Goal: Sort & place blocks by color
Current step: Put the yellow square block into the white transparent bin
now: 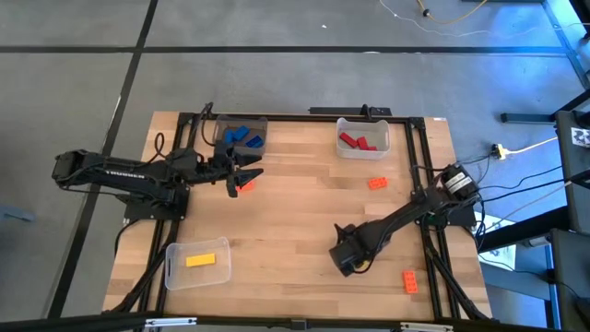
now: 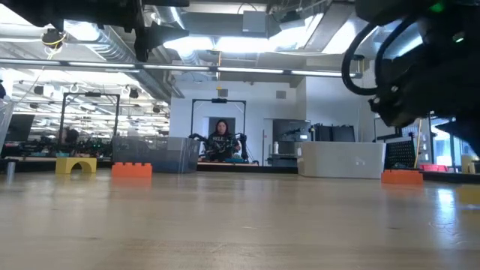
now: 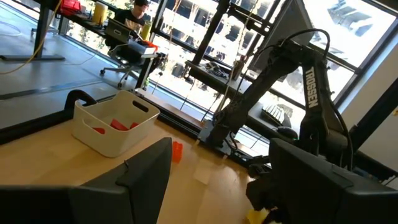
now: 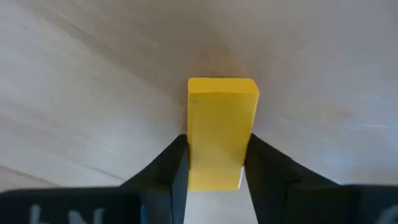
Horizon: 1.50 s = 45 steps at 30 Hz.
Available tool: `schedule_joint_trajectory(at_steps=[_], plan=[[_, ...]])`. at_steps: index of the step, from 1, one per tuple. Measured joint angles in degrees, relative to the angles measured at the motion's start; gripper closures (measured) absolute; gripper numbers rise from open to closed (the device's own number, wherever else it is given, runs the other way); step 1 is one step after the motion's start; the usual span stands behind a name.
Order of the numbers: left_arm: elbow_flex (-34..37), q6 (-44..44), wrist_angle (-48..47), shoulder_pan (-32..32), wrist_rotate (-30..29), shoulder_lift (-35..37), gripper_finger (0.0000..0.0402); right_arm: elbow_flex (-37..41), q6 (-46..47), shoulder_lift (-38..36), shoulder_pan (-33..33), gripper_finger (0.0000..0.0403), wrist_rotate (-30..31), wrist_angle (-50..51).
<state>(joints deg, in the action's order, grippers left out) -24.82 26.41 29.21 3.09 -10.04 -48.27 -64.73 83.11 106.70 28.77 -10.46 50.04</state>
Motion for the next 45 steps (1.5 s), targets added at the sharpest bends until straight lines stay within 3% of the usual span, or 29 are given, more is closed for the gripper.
schedule_joint_trajectory(at_steps=[5, 9, 13, 17, 22, 26, 30, 37, 41, 45], plan=[[0.0, 0.0, 0.0, 0.0, 0.0, 0.0, 0.0141, 2.1, -7.3, -4.4, 0.0, 0.0281, 1.2, 8.4], [0.0, 0.0, 0.0, 0.0, 0.0, 0.0, 0.0141, 9.7, -8.8, -12.8, -0.2, 0.0281, 3.4, 5.1], [0.0, 0.0, 0.2, 0.0, -0.5, 0.0, 0.0141, 19.7, -8.4, -23.7, -1.9, 0.0281, 8.8, -10.3], [0.0, 0.0, 0.2, 0.0, -1.2, 0.0, 0.0141, 28.7, -8.3, -32.1, -5.7, 0.0281, 17.5, -33.2], [0.0, 0.0, 0.3, 0.0, -1.3, 0.0, 0.0141, 34.1, -16.2, -33.4, -12.5, 0.0281, 27.1, -61.1], [0.0, 0.0, 0.3, 0.0, -1.2, 0.0, 0.0141, 32.2, -26.8, -31.5, -19.1, 0.0281, 25.7, -73.6], [0.0, 0.0, 0.2, 0.0, -0.9, 0.0, 0.0141, 26.7, -38.6, -30.7, -23.5, 0.0281, 18.2, -75.0], [0.0, 0.0, 0.2, 0.0, 3.7, 0.0, 0.0141, 17.0, -60.8, -31.3, -25.6, 0.0281, 15.6, -72.0], [0.0, 0.1, 0.8, 0.0, 7.2, 0.0, 0.0141, 12.2, -67.3, -31.1, -27.4, 0.0281, 13.1, -59.6], [0.0, -0.3, 2.6, 0.0, 11.0, 0.0, 0.0141, 11.5, -68.5, -31.1, -29.0, 0.0281, 9.4, -56.0]])
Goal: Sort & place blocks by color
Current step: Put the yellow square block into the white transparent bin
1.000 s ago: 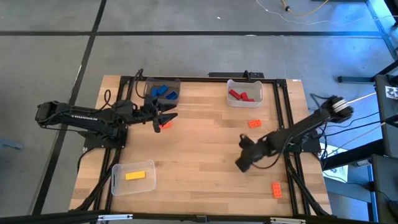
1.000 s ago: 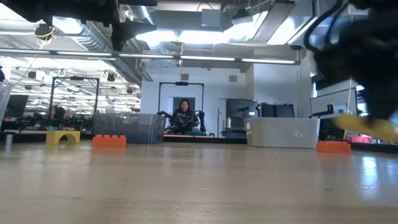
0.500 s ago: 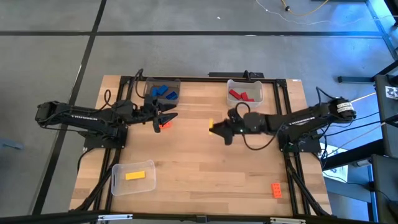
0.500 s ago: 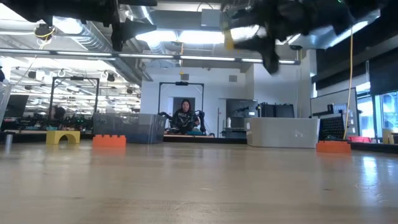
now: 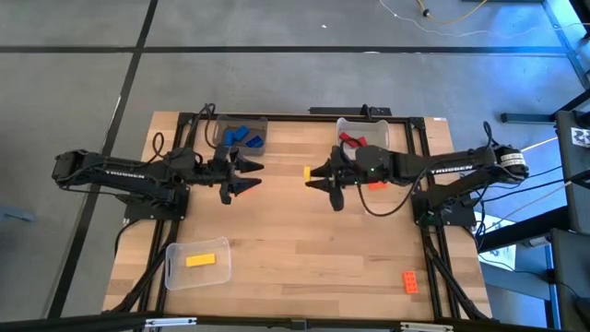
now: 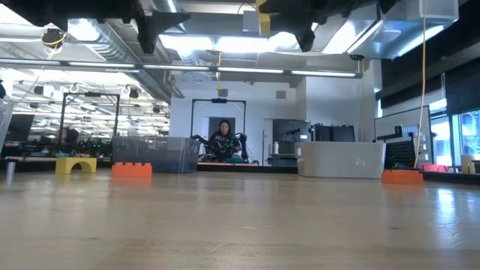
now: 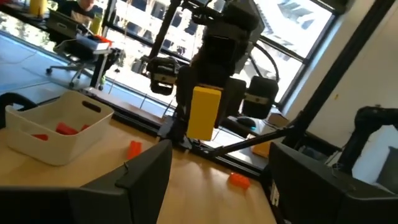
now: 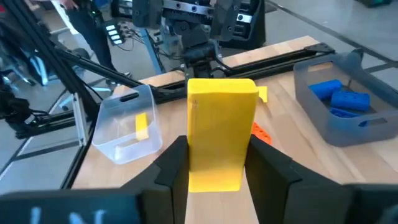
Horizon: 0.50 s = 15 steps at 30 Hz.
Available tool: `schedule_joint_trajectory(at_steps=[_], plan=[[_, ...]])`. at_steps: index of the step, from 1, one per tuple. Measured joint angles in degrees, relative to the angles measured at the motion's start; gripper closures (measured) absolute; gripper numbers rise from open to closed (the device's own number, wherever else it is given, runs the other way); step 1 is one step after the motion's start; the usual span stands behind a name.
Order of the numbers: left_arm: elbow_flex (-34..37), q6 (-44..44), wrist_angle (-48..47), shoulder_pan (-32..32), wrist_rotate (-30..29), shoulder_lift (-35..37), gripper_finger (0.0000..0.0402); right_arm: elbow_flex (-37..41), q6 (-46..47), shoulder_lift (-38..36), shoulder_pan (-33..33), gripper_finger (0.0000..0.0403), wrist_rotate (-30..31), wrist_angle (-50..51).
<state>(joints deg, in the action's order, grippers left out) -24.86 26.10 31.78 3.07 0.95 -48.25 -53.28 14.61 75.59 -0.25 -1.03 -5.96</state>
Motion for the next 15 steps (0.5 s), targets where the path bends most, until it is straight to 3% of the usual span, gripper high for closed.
schedule_joint_trajectory(at_steps=[15], plan=[[0.0, -4.1, 0.1, -0.2, -0.9, -0.4, 0.0145, 0.3, 0.1, 0.0, -0.7, 0.0281, -1.8, -0.2]])
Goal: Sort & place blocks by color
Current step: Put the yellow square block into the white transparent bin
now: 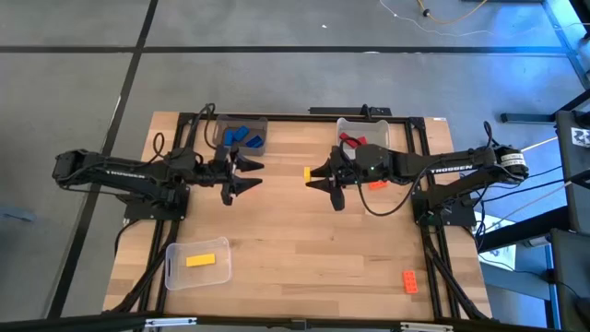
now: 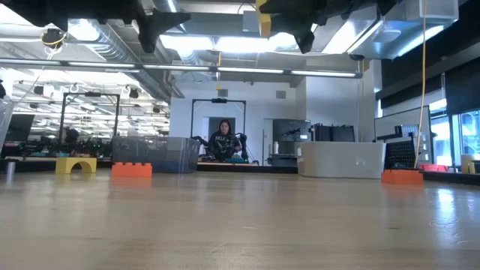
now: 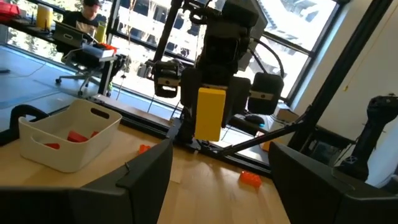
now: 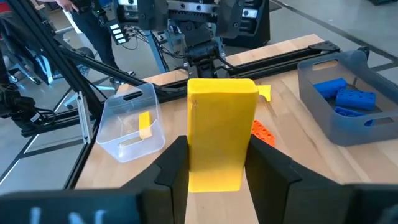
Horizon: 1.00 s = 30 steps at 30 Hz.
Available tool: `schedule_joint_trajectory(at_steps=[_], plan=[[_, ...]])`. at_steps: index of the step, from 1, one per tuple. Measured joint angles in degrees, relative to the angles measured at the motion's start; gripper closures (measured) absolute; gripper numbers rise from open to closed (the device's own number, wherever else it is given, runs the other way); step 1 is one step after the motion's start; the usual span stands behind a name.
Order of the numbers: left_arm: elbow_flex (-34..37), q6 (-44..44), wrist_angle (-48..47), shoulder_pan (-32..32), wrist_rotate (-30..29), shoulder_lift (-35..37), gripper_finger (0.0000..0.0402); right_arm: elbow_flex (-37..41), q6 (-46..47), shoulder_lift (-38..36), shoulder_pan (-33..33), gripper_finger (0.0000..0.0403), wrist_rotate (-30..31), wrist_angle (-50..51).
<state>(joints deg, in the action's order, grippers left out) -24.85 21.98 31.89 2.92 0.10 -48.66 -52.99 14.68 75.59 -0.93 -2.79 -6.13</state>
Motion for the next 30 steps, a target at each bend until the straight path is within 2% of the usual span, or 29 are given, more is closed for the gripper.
schedule_joint_trajectory(at_steps=[5, 12, 17, 25, 30], plan=[[-2.2, 0.0, -0.2, 0.0, -0.4, -4.4, 0.0145, 0.0, 0.0, 1.6, 0.0, 0.0281, 0.0, -1.0], [-11.0, -5.5, -0.1, 0.0, 3.9, -17.3, 0.0145, 0.0, 1.8, 7.5, 0.0, 0.0281, -1.9, -11.2], [-16.2, -6.1, 0.0, 0.0, 5.8, -24.1, 0.0145, -0.2, 2.2, 9.1, 0.7, 0.0281, -3.3, -13.2], [-20.0, -6.0, -0.2, 0.0, 8.6, -28.2, 0.0149, -0.3, 1.8, 9.2, 1.3, 0.0281, -3.0, -13.3], [-20.0, -5.3, -0.4, 0.1, 8.2, -28.2, 0.0182, -0.3, 1.8, 9.2, 1.3, 0.0281, -2.9, -13.3]])
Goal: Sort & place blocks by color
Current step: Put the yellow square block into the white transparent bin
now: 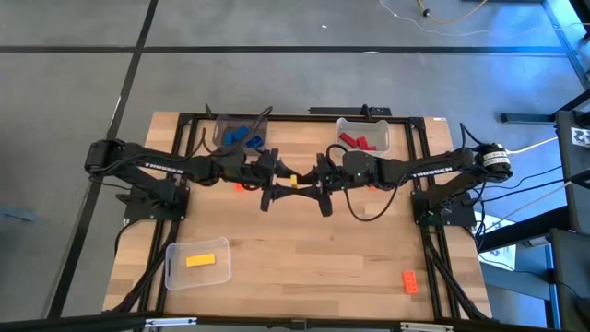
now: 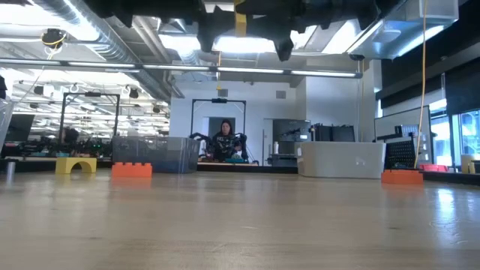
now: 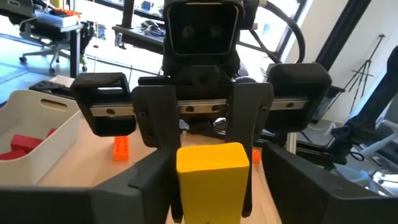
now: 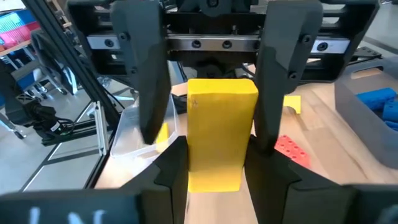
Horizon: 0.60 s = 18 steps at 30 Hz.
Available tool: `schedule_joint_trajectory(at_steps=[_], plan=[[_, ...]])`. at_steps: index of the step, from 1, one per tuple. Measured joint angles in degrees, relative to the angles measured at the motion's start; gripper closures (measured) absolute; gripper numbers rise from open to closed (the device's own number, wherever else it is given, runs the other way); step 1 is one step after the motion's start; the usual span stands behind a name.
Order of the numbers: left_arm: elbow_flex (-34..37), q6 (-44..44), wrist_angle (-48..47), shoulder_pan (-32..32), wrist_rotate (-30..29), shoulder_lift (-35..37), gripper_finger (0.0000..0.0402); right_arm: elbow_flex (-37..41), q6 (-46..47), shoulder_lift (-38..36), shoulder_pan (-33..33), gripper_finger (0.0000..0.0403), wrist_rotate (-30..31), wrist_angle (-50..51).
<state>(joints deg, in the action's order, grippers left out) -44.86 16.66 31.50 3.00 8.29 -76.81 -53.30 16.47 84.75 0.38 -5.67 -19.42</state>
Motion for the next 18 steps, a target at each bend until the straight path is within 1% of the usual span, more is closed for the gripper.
schedule_joint_trajectory(at_steps=[3, 6, 7, 16, 17, 18], plan=[[0.0, 0.7, -0.6, 0.0, -0.1, 0.4, 0.0222, 0.0, 0.0, 0.0, 0.0, 0.0281, 0.0, -0.1], [-0.1, 1.0, -2.5, 0.0, -0.3, 0.4, 0.0273, 0.0, 0.0, 0.0, 0.0, 0.0281, 0.1, 0.4], [-0.1, 1.0, -2.7, 0.0, -0.6, 0.4, 0.0283, 0.0, 0.0, 0.0, 0.0, 0.0281, 0.2, 0.5], [-0.1, 0.9, -2.8, 0.0, -0.5, 0.4, 0.0283, 0.0, -0.4, 0.0, 0.0, 0.028, 0.4, 0.9], [-0.1, 0.8, -3.1, 0.1, -0.5, 0.5, 0.0283, -0.1, -0.4, 0.0, 0.0, 0.0269, 1.2, 1.5], [-0.1, 0.7, -3.5, 0.3, -0.4, 0.7, 0.0283, -0.3, -0.3, -0.1, 0.1, 0.0249, 2.4, 2.4]])
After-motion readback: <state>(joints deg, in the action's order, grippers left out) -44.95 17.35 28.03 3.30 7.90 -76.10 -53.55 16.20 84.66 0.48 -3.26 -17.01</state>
